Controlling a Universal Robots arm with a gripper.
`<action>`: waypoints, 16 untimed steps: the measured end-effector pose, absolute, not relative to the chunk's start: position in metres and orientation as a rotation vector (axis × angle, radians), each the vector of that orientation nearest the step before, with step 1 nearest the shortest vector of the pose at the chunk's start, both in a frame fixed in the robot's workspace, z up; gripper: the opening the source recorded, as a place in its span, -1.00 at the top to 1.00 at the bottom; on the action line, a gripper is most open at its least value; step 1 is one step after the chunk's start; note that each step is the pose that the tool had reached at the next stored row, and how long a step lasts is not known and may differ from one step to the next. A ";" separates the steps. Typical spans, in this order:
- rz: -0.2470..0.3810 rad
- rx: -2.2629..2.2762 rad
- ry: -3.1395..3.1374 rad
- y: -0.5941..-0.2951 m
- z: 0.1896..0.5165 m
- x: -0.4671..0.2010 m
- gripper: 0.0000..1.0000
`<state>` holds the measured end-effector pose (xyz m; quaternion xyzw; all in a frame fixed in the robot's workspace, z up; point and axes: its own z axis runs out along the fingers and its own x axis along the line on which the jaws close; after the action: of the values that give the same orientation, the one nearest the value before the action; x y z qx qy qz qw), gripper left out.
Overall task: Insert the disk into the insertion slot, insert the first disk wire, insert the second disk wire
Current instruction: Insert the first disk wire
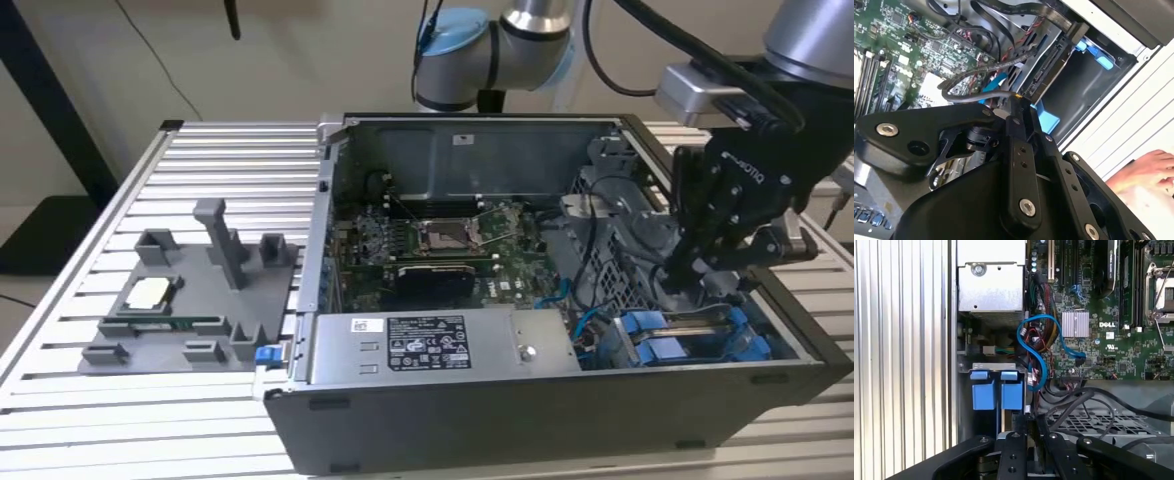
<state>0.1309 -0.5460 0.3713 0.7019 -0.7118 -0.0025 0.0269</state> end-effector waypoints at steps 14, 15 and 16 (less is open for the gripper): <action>0.037 2.147 -2.179 -0.549 0.362 0.139 0.62; 0.037 2.147 -2.179 -0.549 0.361 0.141 0.62; 0.037 2.147 -2.179 -0.549 0.360 0.144 0.62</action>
<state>0.1436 -0.5492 0.3598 0.7012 -0.7117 0.0121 0.0414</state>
